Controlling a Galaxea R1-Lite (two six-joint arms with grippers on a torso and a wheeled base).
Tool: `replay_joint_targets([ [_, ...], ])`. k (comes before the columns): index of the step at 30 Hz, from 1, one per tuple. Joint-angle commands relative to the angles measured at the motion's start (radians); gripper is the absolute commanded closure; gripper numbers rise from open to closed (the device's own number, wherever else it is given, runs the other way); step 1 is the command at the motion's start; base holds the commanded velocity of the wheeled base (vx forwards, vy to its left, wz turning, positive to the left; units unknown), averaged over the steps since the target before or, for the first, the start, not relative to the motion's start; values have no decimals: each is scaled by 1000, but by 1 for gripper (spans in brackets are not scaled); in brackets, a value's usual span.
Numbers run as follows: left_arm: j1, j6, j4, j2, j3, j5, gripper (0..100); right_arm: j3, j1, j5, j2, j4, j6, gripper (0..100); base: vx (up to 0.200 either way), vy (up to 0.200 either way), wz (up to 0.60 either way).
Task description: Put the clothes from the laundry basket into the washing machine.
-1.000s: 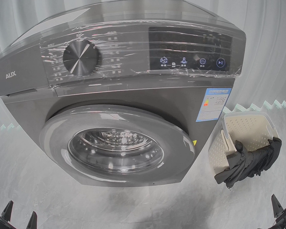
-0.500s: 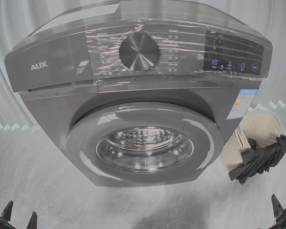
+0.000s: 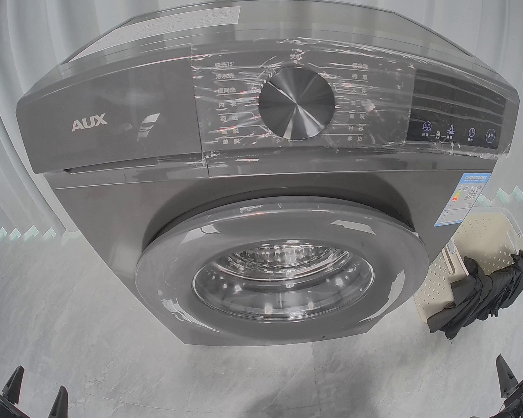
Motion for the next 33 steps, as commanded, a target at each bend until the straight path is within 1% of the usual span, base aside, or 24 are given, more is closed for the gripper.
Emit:
replay_joint_targets([
  [1,1,0,0,-18,18,0,0,11,0,0,-16,0,0,0,0,0,0],
  [7,1,1,0,-18,18,0,0,11,0,0,-16,0,0,0,0,-200,0],
  [28,1,0,0,-18,18,0,0,11,-3,-1,-15,1,0,0,0,0,0],
  [33,1,0,0,-18,18,2,0,13,-3,-7,-16,0,7,0,0,0,0],
])
